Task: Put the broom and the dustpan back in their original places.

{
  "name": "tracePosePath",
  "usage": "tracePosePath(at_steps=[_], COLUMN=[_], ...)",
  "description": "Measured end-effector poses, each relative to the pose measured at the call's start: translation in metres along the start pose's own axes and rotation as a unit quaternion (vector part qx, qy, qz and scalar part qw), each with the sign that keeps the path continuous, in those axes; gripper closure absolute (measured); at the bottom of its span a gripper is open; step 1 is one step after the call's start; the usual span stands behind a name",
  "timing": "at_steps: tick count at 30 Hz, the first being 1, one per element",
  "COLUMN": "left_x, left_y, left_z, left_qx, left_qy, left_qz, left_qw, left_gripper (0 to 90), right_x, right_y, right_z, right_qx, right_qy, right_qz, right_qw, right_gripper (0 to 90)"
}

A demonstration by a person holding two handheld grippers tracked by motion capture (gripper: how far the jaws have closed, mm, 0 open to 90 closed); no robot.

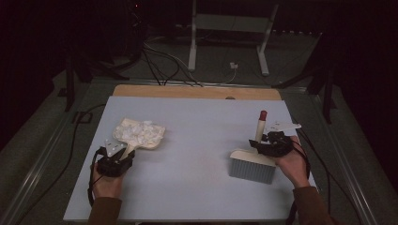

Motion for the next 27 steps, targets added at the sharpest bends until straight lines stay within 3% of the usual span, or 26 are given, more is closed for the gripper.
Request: tracePosePath(at_steps=[4, 15, 19, 21, 27], left_x=[-0.001, -0.001, -0.002, -0.003, -0.007], left_y=[0.001, 0.002, 0.003, 0.004, 0.009], left_z=[0.000, 0.000, -0.002, -0.003, -0.006], left_qx=[0.000, 0.001, 0.013, 0.015, 0.026], left_qy=[-0.001, -0.004, -0.005, -0.007, -0.014], left_qz=[-0.002, -0.001, 0.003, 0.007, 0.020], left_qw=[1.0000, 1.0000, 0.9999, 0.9998, 0.9993], left_gripper=[66.3, 66.3, 66.3, 66.3, 66.3], right_x=[-0.016, -0.044, -0.049, -0.051, -0.050], right_y=[0.005, 0.024, 0.025, 0.025, 0.029], right_z=[-0.004, -0.009, -0.012, -0.014, -0.012], right_qx=[0.005, -0.030, -0.015, -0.013, -0.042], right_qy=[-0.018, -0.066, -0.083, -0.085, -0.070], right_qz=[-0.029, -0.046, -0.061, -0.077, -0.094], right_qw=[0.9994, 0.9963, 0.9946, 0.9933, 0.9922], right_gripper=[52.2, 51.4, 55.0, 61.5, 63.3])
Point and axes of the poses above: each handheld gripper's, and its own axes: x roughly backward along the jaws, z roughly out of its top, y roughly to its right, the point moved 3 cm from there along -x, roughly forward along the jaws, and after that the axes turned 14 degrees about -x, right-handed, at the moved point
